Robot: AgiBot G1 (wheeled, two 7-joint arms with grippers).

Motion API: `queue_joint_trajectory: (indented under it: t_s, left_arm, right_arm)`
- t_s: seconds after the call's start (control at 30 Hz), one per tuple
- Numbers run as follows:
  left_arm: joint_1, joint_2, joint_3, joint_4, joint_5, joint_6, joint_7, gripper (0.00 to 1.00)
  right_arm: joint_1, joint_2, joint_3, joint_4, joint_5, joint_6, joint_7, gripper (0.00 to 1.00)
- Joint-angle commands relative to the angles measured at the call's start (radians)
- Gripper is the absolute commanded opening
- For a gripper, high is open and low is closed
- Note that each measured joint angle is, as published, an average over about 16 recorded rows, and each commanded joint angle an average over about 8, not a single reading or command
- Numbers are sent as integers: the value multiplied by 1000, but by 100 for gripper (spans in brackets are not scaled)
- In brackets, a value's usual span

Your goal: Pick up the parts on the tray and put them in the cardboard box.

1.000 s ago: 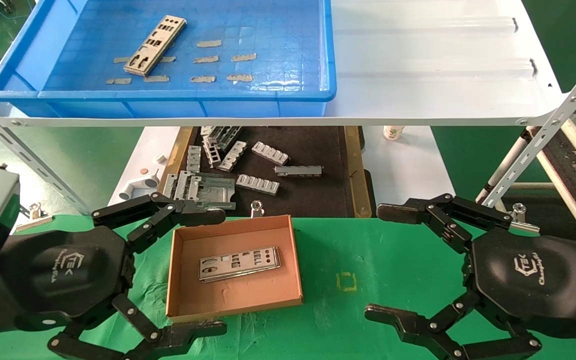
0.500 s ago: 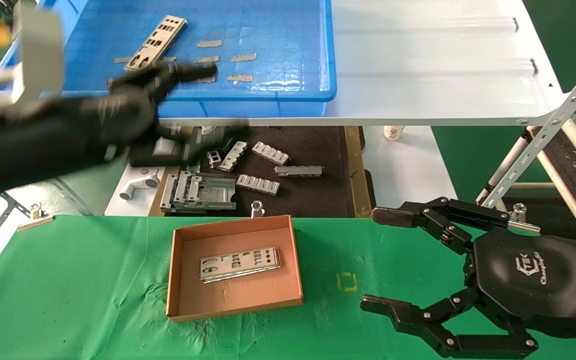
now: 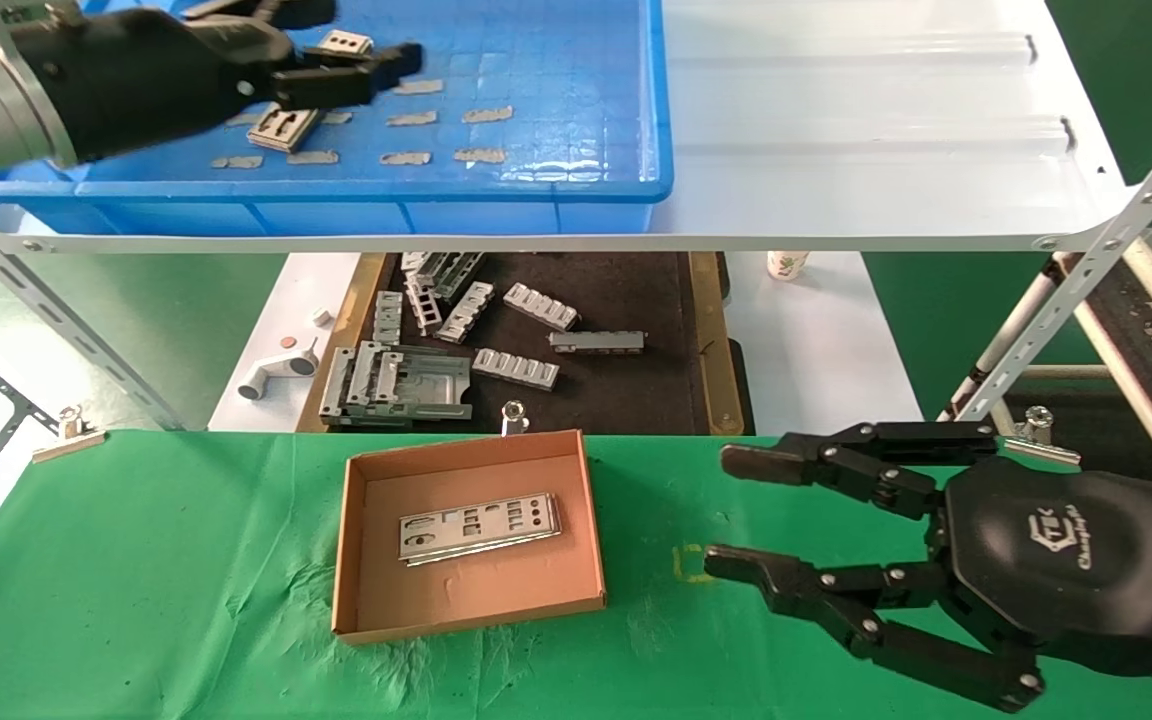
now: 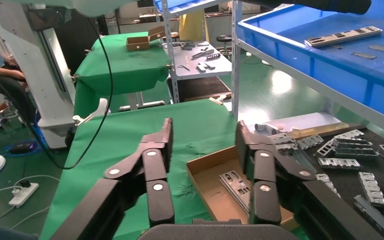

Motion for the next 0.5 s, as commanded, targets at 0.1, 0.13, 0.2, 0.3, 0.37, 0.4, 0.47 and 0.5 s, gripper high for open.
queue_joint_trajectory:
  t_s: [0.1,0.13,0.2,0.3,0.37,0.4,0.47,0.5]
  left_arm:
    - [-85,32,28,145,59,-33,26,100]
    - [-100,39,33,175,69,-38,29,100]
    - [-127,51,43,228,86,-47,37,100]
    - [-157,66,51,297,100,-57,49,100]
    - [-171,74,53,335,105,-67,59,100]
    - [-177,78,54,351,107,-71,64,100]
    - [-186,86,56,380,112,-80,76,100]
    - [-190,90,58,391,114,-85,82,100]
  right_arm:
    - [0,0,0,0,0,0,0,0]
    - [0,0,0,0,0,0,0,0]
    - [0,0,0,0,0,0,0,0]
    - [0,0,0,0,0,0,0,0]
    - [0,0,0,0,0,0,0,0]
    - [0,0,0,0,0,0,0,0]
    - [0,0,0,0,0,0,0,0]
    - [0,0,0,0,0,0,0,0]
